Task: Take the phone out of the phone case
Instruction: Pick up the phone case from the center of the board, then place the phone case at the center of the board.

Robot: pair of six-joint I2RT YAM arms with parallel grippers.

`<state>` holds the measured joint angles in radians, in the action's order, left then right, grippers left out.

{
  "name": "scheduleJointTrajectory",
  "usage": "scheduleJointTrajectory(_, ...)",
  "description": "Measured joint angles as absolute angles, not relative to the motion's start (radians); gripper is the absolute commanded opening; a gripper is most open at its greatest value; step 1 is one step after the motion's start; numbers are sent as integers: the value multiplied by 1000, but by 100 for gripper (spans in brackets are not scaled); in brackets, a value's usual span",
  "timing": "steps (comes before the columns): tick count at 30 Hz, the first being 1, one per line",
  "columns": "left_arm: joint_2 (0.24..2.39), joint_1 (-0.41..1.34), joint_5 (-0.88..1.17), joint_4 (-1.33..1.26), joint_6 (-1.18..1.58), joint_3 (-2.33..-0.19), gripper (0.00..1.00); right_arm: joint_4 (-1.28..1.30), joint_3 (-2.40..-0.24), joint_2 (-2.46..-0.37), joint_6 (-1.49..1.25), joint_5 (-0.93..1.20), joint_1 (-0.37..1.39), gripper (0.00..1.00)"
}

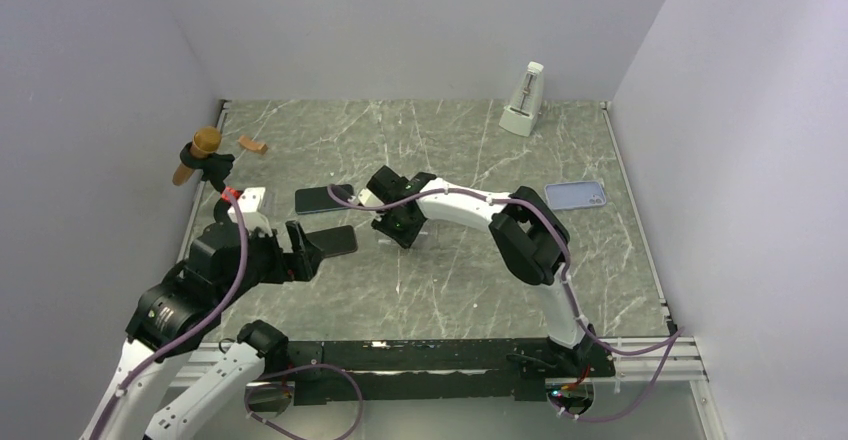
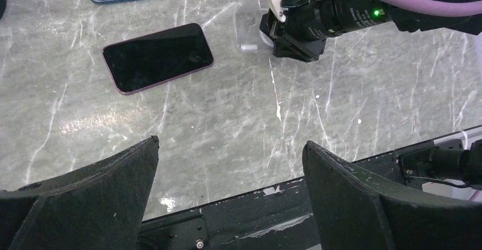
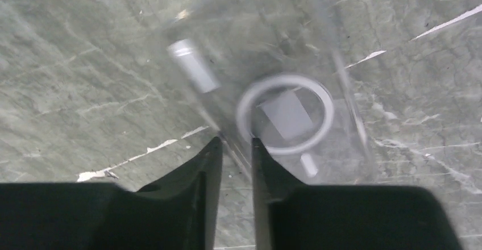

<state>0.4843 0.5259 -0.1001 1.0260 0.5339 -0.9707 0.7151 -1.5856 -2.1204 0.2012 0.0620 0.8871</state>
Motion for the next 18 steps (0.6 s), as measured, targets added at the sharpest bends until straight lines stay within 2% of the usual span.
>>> scheduleJointTrajectory(2, 511, 526, -101, 1026, 505, -982, 99, 708, -1586, -2121, 199, 52, 890, 2)
scheduleJointTrajectory(3, 521, 526, -102, 1026, 488, -989, 99, 703, -1586, -2121, 194, 39, 891, 0)
scheduleJointTrajectory(12, 530, 526, -112, 996, 412, -1000, 100, 641, -1483, -2049, 43, -78, 874, 0)
scheduleJointTrajectory(16, 554, 526, -112, 984, 403, -1000, 99, 614, -1383, -1938, -123, -110, 732, 0)
scheduleJointTrajectory(18, 566, 526, -111, 982, 402, -1000, 99, 595, -1340, -1859, -229, -134, 603, 0)
